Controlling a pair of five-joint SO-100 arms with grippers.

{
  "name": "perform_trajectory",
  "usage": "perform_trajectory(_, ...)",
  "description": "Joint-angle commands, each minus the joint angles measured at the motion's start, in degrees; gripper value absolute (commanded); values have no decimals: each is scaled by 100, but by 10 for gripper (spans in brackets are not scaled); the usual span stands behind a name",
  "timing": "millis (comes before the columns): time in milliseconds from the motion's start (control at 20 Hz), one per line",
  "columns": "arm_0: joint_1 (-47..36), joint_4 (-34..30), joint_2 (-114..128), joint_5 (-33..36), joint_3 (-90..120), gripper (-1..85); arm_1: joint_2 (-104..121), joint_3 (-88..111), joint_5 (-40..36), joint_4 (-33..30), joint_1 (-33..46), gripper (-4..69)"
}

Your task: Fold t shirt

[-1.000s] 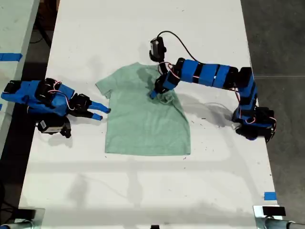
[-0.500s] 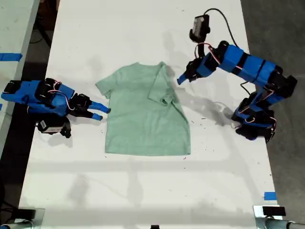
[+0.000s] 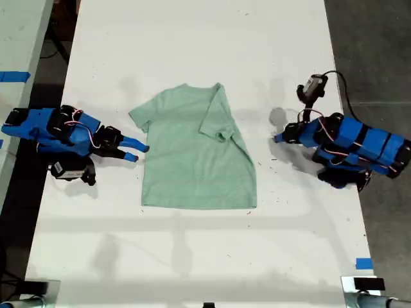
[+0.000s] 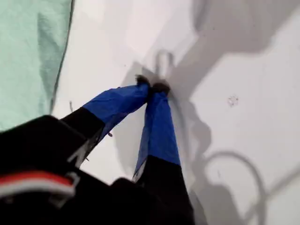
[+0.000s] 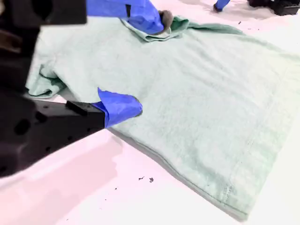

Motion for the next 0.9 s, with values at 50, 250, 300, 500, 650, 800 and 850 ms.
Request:
perform_trajectory(50,44,-53,35,-44,246,242,1573,387,-264,835,-44,22)
perform_trajectory(250,44,-53,35,-44,246,242,1573,360,97,984,-246,22)
perform_trajectory(300,44,-53,35,-44,246,242,1573,360,105,984,-246,22)
perform_trajectory(500,44,-53,35,-44,246,242,1573,360,105,993,-255,22)
perform_trajectory(650,44,-53,35,-44,246,242,1573,360,123,1002,-255,22)
perform_trajectory(800,44,-53,35,-44,246,242,1573,360,132,1002,-264,22)
perform_trajectory(850,44,-53,35,-44,246,242,1573,360,132,1011,-264,22)
